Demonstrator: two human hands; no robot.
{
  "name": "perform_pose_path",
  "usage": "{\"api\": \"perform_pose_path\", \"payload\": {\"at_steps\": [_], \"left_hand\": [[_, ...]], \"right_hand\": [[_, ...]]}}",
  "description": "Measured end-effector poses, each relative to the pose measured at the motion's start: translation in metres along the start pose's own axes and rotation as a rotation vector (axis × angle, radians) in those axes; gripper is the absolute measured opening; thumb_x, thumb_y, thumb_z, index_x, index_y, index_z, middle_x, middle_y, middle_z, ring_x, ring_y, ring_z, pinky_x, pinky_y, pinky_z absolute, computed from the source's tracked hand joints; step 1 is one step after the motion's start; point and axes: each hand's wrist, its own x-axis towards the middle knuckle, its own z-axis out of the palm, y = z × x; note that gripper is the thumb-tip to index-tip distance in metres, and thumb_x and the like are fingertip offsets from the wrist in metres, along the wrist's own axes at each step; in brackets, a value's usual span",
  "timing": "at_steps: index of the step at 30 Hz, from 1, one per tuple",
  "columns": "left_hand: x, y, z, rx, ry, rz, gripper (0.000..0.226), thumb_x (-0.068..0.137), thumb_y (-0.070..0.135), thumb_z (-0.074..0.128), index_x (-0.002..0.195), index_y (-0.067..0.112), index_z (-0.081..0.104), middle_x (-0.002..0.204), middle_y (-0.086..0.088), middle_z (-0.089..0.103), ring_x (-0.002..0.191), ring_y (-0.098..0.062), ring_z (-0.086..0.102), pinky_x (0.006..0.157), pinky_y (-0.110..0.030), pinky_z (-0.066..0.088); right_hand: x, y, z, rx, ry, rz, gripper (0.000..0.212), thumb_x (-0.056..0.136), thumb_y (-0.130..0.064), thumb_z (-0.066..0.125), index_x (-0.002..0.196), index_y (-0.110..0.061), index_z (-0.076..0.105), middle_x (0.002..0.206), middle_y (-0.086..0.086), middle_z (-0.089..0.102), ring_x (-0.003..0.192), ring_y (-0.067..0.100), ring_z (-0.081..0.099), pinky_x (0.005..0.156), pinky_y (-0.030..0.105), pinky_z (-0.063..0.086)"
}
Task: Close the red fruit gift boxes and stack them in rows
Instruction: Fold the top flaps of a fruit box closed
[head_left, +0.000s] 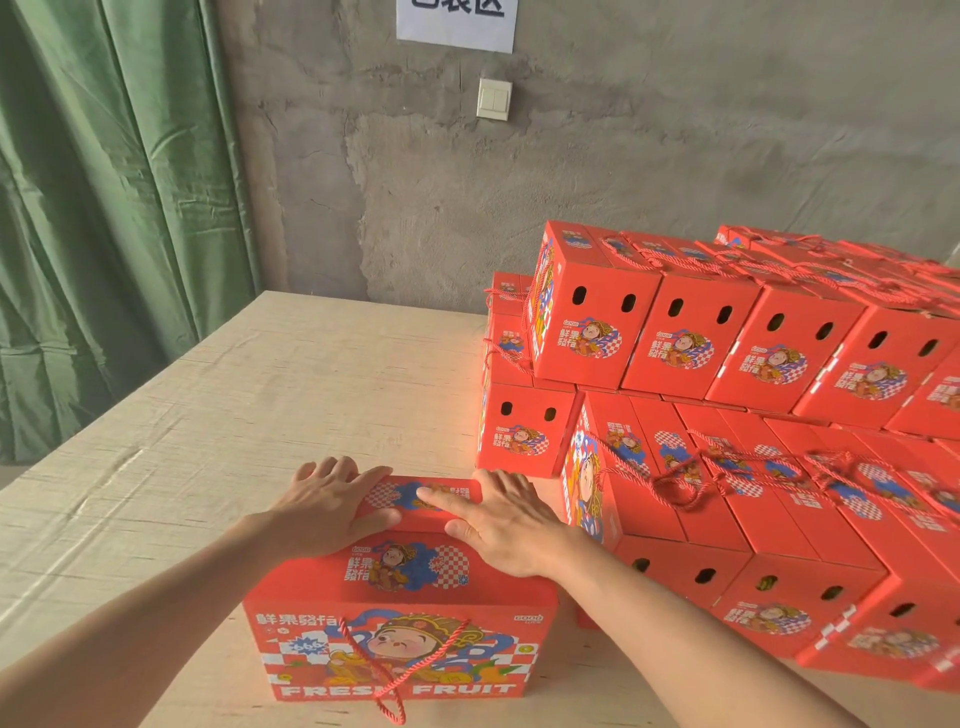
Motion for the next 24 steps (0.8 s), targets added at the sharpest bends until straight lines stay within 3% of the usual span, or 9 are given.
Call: {"api": "perform_pose_path", "payload": {"at_steps": [5, 9, 17, 19, 22, 24], "left_hand": [[0.000, 0.000, -0.002, 0.000, -0.002, 0.007, 0.126, 0.043, 0.093, -0.024, 0.146, 0.037, 0.020, 0.129, 0.002, 0.041, 0.121, -0.016, 0.036, 0.107, -0.035, 0.026], [0.000, -0.001, -0.002, -0.012, -0.018, -0.005, 0.124, 0.043, 0.094, -0.022, 0.146, 0.038, 0.021, 0.128, 0.002, 0.042, 0.121, -0.016, 0.036, 0.106, -0.035, 0.025], [0.003, 0.004, -0.007, 0.013, -0.137, -0.026, 0.118, 0.047, 0.093, -0.016, 0.147, 0.036, 0.014, 0.136, -0.002, 0.037, 0.127, -0.021, 0.034, 0.110, -0.040, 0.024], [0.005, 0.008, -0.007, 0.009, -0.157, -0.057, 0.111, 0.053, 0.090, -0.010, 0.146, 0.035, 0.014, 0.139, -0.005, 0.036, 0.130, -0.024, 0.032, 0.112, -0.045, 0.020], [0.004, 0.012, -0.003, -0.012, -0.141, -0.084, 0.109, 0.054, 0.090, -0.013, 0.146, 0.037, 0.013, 0.142, -0.005, 0.034, 0.134, -0.025, 0.027, 0.114, -0.048, 0.013], [0.002, 0.013, 0.002, -0.012, -0.108, -0.082, 0.106, 0.057, 0.086, -0.014, 0.148, 0.036, 0.007, 0.147, 0.000, 0.027, 0.140, -0.022, 0.018, 0.116, -0.051, 0.003]], "right_hand": [[0.002, 0.013, -0.019, -0.096, -0.071, -0.127, 0.050, 0.085, -0.069, 0.008, 0.132, -0.068, -0.009, 0.146, 0.021, 0.023, 0.131, 0.038, 0.027, 0.110, 0.049, 0.021], [0.001, 0.014, -0.016, -0.058, -0.052, -0.164, 0.053, 0.073, -0.077, 0.000, 0.125, -0.073, -0.011, 0.147, 0.023, 0.022, 0.133, 0.039, 0.026, 0.109, 0.050, 0.025], [0.002, 0.018, -0.009, -0.047, -0.047, -0.158, 0.060, 0.073, -0.076, -0.001, 0.132, -0.068, -0.004, 0.139, 0.018, 0.028, 0.128, 0.034, 0.030, 0.108, 0.050, 0.030], [0.004, 0.017, -0.009, -0.017, -0.057, -0.103, 0.055, 0.081, -0.073, 0.005, 0.135, -0.066, 0.001, 0.145, 0.015, 0.023, 0.136, 0.032, 0.021, 0.111, 0.051, 0.022], [0.007, 0.019, -0.012, 0.288, -0.111, -0.039, 0.055, 0.081, -0.075, 0.007, 0.135, -0.066, 0.010, 0.158, -0.001, 0.003, 0.145, 0.025, -0.006, 0.116, 0.051, -0.002], [0.008, 0.015, -0.006, 0.258, -0.064, -0.097, 0.057, 0.077, -0.077, 0.001, 0.133, -0.067, 0.000, 0.156, -0.012, -0.019, 0.141, 0.014, -0.028, 0.112, 0.047, -0.021]]}}
